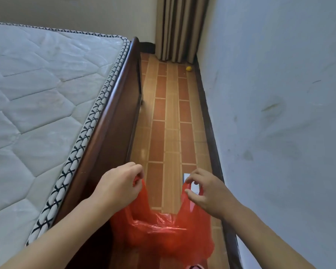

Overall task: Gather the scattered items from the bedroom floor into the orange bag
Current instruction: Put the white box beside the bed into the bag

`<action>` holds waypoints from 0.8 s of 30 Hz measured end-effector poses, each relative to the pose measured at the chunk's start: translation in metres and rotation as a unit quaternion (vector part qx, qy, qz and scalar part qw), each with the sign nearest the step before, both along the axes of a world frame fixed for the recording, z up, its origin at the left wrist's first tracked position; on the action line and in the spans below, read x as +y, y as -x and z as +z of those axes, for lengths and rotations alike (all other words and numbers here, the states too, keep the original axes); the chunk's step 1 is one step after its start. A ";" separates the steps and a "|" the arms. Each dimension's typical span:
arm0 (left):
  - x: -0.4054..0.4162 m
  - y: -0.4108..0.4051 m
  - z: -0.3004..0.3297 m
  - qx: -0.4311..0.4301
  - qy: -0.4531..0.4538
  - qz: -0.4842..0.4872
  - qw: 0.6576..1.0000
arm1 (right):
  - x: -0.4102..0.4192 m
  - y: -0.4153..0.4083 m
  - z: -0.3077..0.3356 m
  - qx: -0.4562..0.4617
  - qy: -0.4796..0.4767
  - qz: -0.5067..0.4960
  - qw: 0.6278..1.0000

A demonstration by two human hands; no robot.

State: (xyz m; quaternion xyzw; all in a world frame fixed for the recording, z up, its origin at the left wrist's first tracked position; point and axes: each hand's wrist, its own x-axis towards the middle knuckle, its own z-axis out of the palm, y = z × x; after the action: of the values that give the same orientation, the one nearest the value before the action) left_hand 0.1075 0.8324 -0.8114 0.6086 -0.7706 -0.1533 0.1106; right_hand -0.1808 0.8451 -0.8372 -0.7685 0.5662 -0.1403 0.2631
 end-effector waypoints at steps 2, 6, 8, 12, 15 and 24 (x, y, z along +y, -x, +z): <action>-0.006 -0.003 -0.009 -0.035 -0.030 0.000 0.999 | 0.005 0.002 -0.025 0.032 0.008 0.026 0.999; -0.004 -0.014 -0.018 -0.123 -0.079 0.016 0.989 | 0.024 0.000 -0.063 0.078 -0.029 0.064 0.994; 0.001 -0.019 -0.016 -0.123 -0.089 0.017 0.988 | 0.035 -0.005 -0.079 0.087 -0.056 0.068 0.992; -0.005 -0.023 -0.005 -0.082 -0.085 0.039 0.992 | 0.047 -0.022 -0.106 0.053 -0.094 0.057 0.993; -0.007 -0.020 -0.006 -0.080 -0.083 0.045 0.992 | 0.059 -0.042 -0.128 0.010 -0.116 0.059 0.991; -0.014 -0.010 -0.013 0.028 0.153 0.116 0.981 | 0.085 -0.086 -0.204 -0.011 -0.088 0.039 0.995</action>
State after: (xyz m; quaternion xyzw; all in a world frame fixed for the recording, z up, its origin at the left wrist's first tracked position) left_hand 0.1172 0.8184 -0.8243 0.6655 -0.7057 -0.0364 0.2406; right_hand -0.0950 0.9304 -1.0410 -0.7623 0.5426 -0.0879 0.3417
